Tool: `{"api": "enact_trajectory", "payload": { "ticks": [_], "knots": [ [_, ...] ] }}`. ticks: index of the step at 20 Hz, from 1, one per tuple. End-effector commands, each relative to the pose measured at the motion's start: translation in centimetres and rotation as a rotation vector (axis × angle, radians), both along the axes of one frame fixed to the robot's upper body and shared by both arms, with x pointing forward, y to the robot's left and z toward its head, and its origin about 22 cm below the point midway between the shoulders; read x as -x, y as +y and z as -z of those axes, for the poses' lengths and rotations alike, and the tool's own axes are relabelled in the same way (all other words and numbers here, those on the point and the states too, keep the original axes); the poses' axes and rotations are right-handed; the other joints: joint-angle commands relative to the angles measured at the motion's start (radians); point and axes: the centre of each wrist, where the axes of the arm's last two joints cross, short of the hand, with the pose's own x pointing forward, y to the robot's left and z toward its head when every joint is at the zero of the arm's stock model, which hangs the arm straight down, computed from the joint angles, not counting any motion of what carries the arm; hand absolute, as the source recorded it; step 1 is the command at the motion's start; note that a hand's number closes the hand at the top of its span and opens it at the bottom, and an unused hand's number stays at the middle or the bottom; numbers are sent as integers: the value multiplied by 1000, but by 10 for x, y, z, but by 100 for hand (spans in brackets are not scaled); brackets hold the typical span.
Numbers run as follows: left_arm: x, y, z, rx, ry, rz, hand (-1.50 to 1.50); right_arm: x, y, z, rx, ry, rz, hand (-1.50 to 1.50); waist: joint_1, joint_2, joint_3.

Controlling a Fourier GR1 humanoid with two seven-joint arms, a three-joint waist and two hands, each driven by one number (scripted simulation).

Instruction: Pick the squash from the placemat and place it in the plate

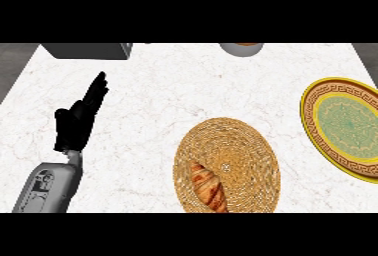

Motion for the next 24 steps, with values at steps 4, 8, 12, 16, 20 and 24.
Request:
{"api": "enact_trajectory", "payload": {
  "ticks": [4, 8, 12, 16, 20, 24],
  "knots": [
    [-2, -11, 4, -12, -7, -8, 0, -52, 36, 23, -27, 71, -157, 150, 2, -4, -3],
    [4, 0, 2, 1, 11, -2, 0, -69, 64, 52, 146, 90, -123, 150, -3, -6, -3],
    [18, -1, 21, -1, 12, 3, 0, -81, 94, 94, 240, 135, -123, 150, 1, -4, -3],
    [-5, 2, -5, 5, 2, -15, 0, -98, 124, 119, 111, 294, -78, -150, -9, -6, -3],
    [-4, -13, 5, -7, 13, -2, 0, -96, 121, 140, -4, 323, -88, -150, -4, -2, -2],
    [-1, -2, -2, -25, 2, -5, 0, -99, 129, 148, -104, 307, -134, -150, -6, -4, -2]
  ]
}}
